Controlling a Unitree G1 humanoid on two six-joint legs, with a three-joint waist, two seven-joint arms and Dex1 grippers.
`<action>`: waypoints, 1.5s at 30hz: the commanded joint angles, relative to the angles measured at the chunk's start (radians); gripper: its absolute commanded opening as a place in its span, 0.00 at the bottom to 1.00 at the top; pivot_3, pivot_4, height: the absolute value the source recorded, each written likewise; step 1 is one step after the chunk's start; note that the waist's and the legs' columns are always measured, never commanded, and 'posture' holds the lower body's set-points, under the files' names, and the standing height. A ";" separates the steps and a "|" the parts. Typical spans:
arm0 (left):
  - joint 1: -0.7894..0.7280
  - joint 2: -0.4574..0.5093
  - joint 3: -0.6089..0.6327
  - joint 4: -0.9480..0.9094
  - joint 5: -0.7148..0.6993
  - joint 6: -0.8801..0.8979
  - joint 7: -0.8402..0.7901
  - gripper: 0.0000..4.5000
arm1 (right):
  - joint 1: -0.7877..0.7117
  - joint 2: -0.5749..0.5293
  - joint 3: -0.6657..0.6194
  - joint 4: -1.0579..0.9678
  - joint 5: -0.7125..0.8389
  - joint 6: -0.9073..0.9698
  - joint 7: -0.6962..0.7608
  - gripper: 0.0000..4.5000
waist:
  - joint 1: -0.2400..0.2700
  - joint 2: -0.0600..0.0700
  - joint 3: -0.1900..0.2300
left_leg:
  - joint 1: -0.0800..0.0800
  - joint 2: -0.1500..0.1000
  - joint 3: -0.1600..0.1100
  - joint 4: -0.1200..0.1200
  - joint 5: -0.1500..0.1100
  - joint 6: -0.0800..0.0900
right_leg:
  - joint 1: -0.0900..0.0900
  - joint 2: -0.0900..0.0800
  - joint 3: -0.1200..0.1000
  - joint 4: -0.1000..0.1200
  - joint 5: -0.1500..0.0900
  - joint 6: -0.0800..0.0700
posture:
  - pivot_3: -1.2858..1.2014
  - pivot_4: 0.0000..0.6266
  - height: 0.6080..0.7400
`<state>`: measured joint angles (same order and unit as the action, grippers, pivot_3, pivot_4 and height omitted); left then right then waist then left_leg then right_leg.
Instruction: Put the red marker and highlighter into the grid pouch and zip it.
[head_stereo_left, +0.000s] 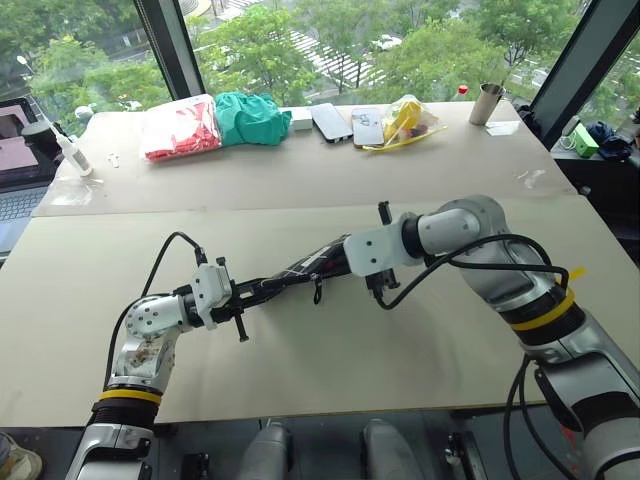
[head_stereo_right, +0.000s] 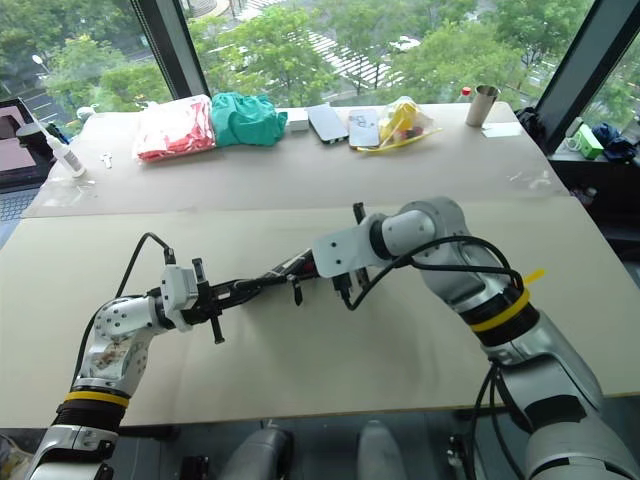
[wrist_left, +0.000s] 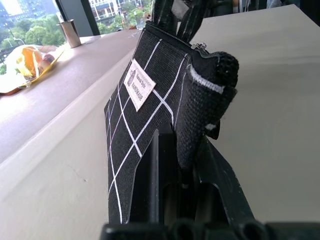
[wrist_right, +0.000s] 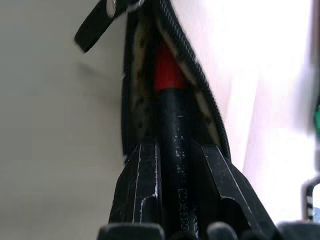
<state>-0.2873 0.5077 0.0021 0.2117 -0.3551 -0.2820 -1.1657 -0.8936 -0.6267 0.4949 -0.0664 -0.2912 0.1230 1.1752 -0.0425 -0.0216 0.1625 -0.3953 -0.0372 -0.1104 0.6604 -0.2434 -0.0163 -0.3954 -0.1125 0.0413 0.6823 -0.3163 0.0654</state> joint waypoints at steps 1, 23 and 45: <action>-0.017 -0.002 0.005 -0.013 -0.006 -0.007 0.000 0.00 | -0.017 0.042 0.020 -0.016 0.031 -0.077 0.029 0.11 | 0.001 0.000 0.000 | 0.000 0.000 0.000 0.000 0.000 0.000 | 0.000 0.000 0.000 0.000 0.000 0.000 | 0.52 0.24 1.00; -0.013 -0.007 -0.004 -0.027 -0.004 0.000 0.008 0.00 | -0.105 -0.012 -0.243 0.111 0.255 0.082 0.119 0.84 | -0.002 0.000 0.000 | -0.005 0.000 0.000 0.000 0.003 -0.004 | -0.007 0.000 0.000 0.003 0.001 -0.001 | 0.52 0.24 1.00; -0.008 0.005 0.002 -0.014 -0.010 -0.005 -0.010 0.00 | 0.316 0.212 -0.388 -0.340 0.810 1.206 -0.336 0.84 | 0.000 0.000 0.000 | -0.005 0.000 -0.001 0.001 0.001 -0.002 | -0.007 0.000 0.001 0.005 0.001 -0.001 | 0.52 0.24 1.00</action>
<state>-0.2814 0.5055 -0.0061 0.2083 -0.3552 -0.2811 -1.1701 -0.5481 -0.4455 0.0993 -0.4037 0.5141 1.3149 0.9079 -0.0428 -0.0218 0.1623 -0.4008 -0.0373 -0.1112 0.6615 -0.2421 -0.0181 -0.4031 -0.1122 0.0420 0.6879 -0.3149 0.0642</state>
